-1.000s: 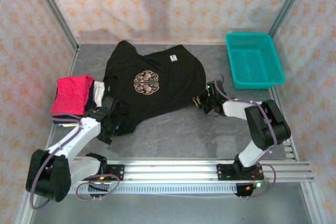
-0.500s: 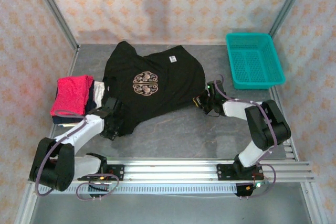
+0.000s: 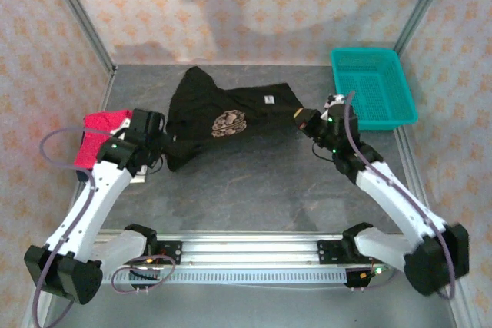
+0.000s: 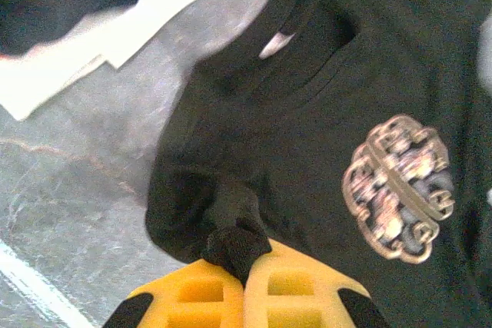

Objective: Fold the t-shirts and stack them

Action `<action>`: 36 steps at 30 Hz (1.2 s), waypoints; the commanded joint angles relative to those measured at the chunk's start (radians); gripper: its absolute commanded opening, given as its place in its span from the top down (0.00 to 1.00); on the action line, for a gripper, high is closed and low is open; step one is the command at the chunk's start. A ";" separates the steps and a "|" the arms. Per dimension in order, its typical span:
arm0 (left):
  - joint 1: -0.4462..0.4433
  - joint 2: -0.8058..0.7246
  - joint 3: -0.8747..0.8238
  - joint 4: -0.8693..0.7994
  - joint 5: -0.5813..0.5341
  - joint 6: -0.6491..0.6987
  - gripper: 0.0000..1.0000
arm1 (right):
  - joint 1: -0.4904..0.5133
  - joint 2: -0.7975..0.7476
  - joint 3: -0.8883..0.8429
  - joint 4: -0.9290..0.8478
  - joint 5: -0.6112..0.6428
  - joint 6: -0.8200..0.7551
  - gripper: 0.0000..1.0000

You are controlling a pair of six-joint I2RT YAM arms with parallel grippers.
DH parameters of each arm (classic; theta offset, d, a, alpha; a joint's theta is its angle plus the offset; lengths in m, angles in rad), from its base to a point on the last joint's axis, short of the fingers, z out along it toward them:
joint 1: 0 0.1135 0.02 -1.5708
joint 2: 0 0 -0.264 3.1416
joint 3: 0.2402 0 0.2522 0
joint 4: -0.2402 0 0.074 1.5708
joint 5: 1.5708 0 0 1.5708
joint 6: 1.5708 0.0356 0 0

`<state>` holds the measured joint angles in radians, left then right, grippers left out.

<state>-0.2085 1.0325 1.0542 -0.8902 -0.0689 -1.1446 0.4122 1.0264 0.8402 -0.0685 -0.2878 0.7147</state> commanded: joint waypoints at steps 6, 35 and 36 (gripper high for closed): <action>-0.045 0.047 0.299 -0.239 -0.120 0.130 1.00 | 0.038 -0.166 0.148 -0.226 0.209 -0.199 1.00; 0.145 1.280 1.908 -0.224 -0.066 0.333 1.00 | -0.292 1.028 1.383 -0.281 -0.164 -0.259 1.00; 0.160 1.274 1.928 -0.192 -0.043 0.325 1.00 | -0.293 1.032 1.446 -0.295 -0.166 -0.268 1.00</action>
<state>-0.0879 2.3192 2.8204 -0.9924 -0.1268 -0.8501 0.1242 2.0773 2.1147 -0.3210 -0.4194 0.4873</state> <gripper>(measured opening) 0.054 0.046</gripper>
